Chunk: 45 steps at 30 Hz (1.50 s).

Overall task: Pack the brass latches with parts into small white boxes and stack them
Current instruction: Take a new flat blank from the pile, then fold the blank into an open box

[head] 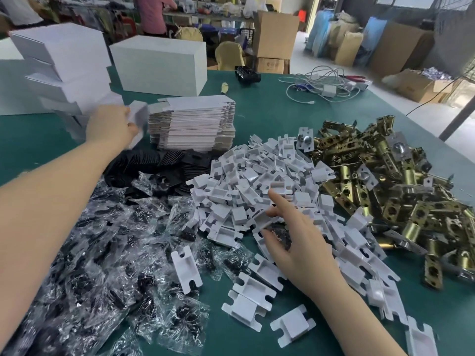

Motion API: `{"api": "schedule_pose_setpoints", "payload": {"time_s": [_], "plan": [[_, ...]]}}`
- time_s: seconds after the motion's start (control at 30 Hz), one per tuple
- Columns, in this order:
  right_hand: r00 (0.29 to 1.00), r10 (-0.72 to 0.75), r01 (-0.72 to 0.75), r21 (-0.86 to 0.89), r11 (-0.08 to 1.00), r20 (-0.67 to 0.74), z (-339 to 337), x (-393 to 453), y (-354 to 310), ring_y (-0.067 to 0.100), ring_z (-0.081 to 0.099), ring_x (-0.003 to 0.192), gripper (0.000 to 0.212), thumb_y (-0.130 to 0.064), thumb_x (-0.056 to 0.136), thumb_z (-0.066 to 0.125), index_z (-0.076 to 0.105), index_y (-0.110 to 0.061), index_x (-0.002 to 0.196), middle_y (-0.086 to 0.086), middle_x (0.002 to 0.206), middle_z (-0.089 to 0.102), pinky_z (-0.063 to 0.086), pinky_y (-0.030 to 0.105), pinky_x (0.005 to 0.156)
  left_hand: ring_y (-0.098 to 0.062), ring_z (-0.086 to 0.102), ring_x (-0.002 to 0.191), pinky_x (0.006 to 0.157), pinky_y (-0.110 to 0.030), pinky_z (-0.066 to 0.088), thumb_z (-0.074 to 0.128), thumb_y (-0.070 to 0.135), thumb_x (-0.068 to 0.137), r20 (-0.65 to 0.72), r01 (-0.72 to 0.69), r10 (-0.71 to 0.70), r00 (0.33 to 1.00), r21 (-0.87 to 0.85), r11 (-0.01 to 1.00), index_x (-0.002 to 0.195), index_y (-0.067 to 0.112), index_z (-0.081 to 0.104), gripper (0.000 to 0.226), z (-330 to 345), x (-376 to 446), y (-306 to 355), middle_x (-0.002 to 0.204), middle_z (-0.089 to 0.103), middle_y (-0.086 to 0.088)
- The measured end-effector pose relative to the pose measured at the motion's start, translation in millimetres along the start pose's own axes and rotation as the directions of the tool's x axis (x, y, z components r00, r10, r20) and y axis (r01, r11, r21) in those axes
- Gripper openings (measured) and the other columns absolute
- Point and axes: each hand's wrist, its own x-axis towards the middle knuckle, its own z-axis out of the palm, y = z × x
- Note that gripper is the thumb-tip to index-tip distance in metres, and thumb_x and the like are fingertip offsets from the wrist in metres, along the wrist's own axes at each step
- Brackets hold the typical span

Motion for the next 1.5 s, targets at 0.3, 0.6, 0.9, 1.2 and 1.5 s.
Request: {"api": "schedule_pose_setpoints", "payload": {"time_s": [0.3,0.6,0.9,1.2,1.5], "plan": [[1.0,0.006,-0.006,0.004,1.0,0.008,0.1,1.2,-1.2,-0.004,0.048,0.104,0.068,-0.027,0.094,0.061,0.024,-0.044,0.148,-0.024,0.114,0.054,0.036,0.009,0.083,-0.038,0.056,0.09,0.065,-0.04,0.042,0.059,0.025,0.099,0.047,-0.013,0.002,0.999,0.229,0.973,0.101,0.0,0.063,0.025,6.8,-4.0,-5.4,0.087,0.05,-0.018],[1.0,-0.005,0.005,0.013,1.0,0.003,-1.1,2.7,-4.0,-0.002,0.052,0.1,0.067,-0.026,0.094,0.061,0.028,-0.038,0.15,-0.022,0.114,0.057,0.041,0.016,0.084,-0.04,0.042,0.13,0.107,-0.05,0.034,0.046,0.012,0.096,-0.266,-0.088,0.06,0.962,-0.095,0.992,0.139,0.003,0.048,0.044,-23.8,8.4,37.9,0.14,0.048,-0.023],[1.0,-0.021,0.021,0.004,1.0,-0.019,-0.8,1.9,-2.6,-0.004,0.05,0.099,0.064,-0.026,0.093,0.062,0.032,-0.036,0.149,-0.03,0.107,0.051,0.034,0.009,0.083,-0.037,0.054,0.106,0.083,-0.042,0.044,0.035,0.028,0.107,0.288,-0.401,0.354,0.89,0.124,0.907,0.121,0.007,0.051,0.03,-7.2,21.3,104.2,0.122,0.058,-0.021],[0.997,-0.062,0.061,-0.029,0.998,-0.039,-0.9,2.3,-5.2,0.001,0.05,0.092,0.061,-0.023,0.093,0.062,0.037,-0.028,0.148,-0.022,0.104,0.053,0.035,0.012,0.078,-0.041,0.057,0.105,0.078,-0.042,0.04,0.037,0.01,0.103,-0.131,-0.174,0.168,0.977,-0.035,0.984,0.114,0.001,0.065,0.031,-45.6,7.5,106.0,0.114,0.063,-0.024],[0.9,-0.002,0.022,0.04,0.999,-0.437,-13.2,15.9,-11.2,0.013,0.056,0.101,0.023,-0.018,0.093,0.065,0.069,-0.015,0.115,-0.003,0.106,0.069,0.036,0.029,0.096,-0.015,0.048,0.07,0.064,-0.035,0.045,0.058,0.015,0.096,-0.058,-0.028,-0.22,0.974,-0.99,0.138,0.069,0.014,0.05,0.028,-113.8,-73.2,169.2,0.072,0.049,-0.01]]}}
